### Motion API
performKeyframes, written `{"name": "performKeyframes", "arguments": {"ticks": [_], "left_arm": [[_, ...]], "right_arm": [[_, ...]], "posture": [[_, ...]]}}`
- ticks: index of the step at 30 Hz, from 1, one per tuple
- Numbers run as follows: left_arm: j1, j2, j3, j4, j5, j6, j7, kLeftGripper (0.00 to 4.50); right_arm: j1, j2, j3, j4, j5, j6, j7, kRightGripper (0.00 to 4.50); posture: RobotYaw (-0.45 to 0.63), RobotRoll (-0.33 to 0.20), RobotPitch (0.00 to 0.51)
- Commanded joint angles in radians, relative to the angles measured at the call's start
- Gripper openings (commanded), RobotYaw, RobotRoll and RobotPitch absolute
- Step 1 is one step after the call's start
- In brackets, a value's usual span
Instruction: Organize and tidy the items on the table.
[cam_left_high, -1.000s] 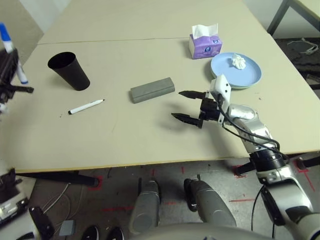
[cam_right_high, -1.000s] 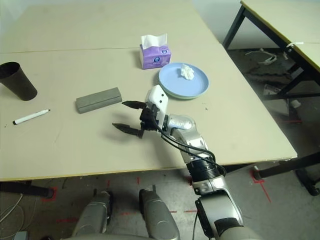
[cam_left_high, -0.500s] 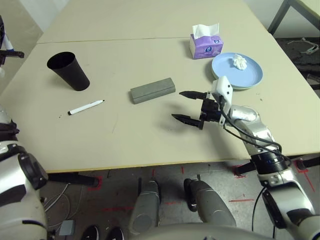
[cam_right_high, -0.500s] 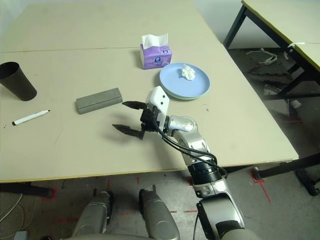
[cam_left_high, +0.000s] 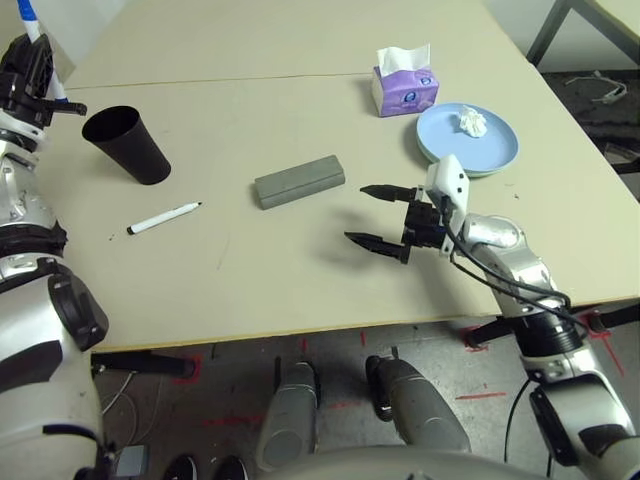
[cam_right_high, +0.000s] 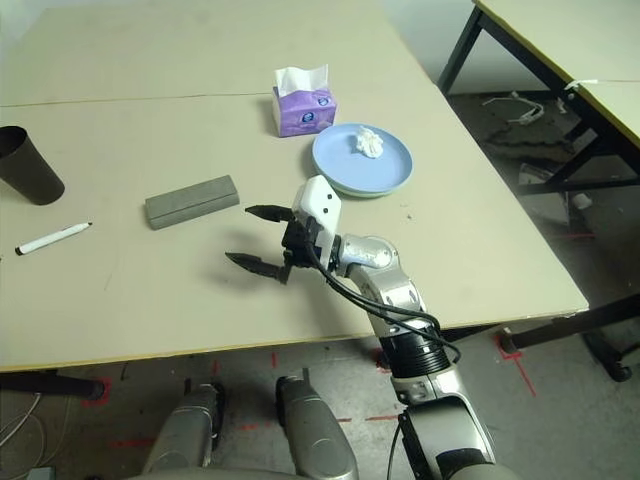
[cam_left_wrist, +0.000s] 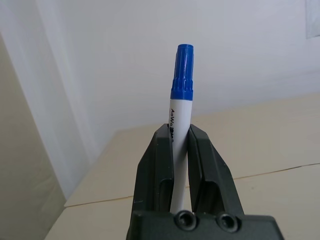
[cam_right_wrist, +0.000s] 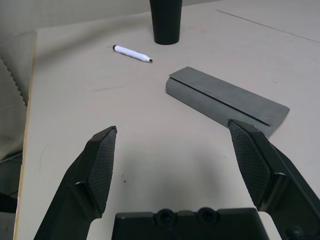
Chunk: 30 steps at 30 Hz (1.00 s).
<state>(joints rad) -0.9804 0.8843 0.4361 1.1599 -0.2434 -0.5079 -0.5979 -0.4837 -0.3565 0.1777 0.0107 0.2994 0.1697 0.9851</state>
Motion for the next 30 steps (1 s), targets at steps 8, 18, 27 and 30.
{"name": "performKeyframes", "arguments": {"ticks": [8, 18, 27, 30], "left_arm": [[0.04, 0.009, -0.044, 0.047, 0.052, 0.031, 0.058, 0.27], [0.034, -0.003, -0.065, 0.066, 0.071, 0.026, 0.076, 0.27], [0.049, -0.033, -0.048, 0.068, 0.048, -0.025, 0.05, 0.27], [0.059, -0.037, -0.041, 0.066, 0.039, -0.042, 0.038, 0.27]], "right_arm": [[0.012, -0.003, -0.002, -0.046, 0.022, 0.036, -0.014, 4.5], [0.017, 0.008, 0.01, -0.057, 0.02, 0.035, -0.016, 4.5], [0.019, 0.005, 0.001, -0.078, 0.027, 0.047, -0.026, 4.5], [0.021, 0.006, 0.001, -0.088, 0.03, 0.056, -0.028, 4.5]], "posture": [[-0.16, 0.0, 0.225], [-0.16, 0.0, 0.227], [-0.18, 0.0, 0.23], [-0.18, 0.0, 0.232]]}}
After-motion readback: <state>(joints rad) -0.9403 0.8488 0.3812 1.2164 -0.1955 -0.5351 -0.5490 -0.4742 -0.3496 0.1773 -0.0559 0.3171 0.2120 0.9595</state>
